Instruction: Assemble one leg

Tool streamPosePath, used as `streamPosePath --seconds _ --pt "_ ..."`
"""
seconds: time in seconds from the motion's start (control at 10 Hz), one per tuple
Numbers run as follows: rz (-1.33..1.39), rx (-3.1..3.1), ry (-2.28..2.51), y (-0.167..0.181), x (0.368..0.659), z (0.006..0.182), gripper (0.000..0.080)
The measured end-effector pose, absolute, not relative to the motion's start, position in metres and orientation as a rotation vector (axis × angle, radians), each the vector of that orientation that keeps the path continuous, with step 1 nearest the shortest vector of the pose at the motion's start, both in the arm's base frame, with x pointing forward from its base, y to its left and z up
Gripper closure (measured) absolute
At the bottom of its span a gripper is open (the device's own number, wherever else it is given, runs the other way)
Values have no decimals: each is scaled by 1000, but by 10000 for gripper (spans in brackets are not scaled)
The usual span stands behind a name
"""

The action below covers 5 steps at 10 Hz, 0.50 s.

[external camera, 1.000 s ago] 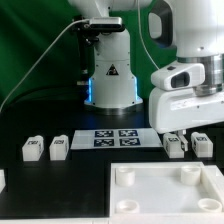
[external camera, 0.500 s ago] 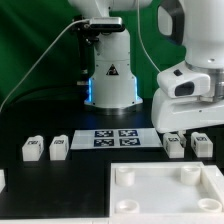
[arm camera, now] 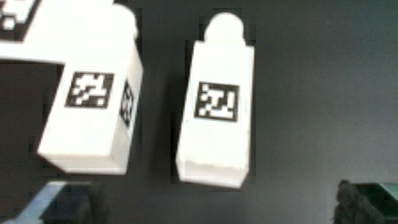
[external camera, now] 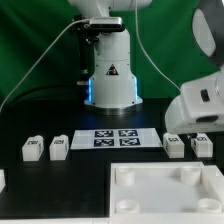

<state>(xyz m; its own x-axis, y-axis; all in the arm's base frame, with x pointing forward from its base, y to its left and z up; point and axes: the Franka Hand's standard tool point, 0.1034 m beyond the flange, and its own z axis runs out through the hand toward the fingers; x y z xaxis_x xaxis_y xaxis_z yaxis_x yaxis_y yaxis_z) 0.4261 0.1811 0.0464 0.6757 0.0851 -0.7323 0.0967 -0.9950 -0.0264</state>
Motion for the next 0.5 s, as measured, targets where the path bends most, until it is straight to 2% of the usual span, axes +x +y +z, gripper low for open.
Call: streamPosePath --seconds 0.3,0.5 --pt "-1326 2824 154 180 427 43 151" --pt "-1350 2796 125 180 415 35 151"
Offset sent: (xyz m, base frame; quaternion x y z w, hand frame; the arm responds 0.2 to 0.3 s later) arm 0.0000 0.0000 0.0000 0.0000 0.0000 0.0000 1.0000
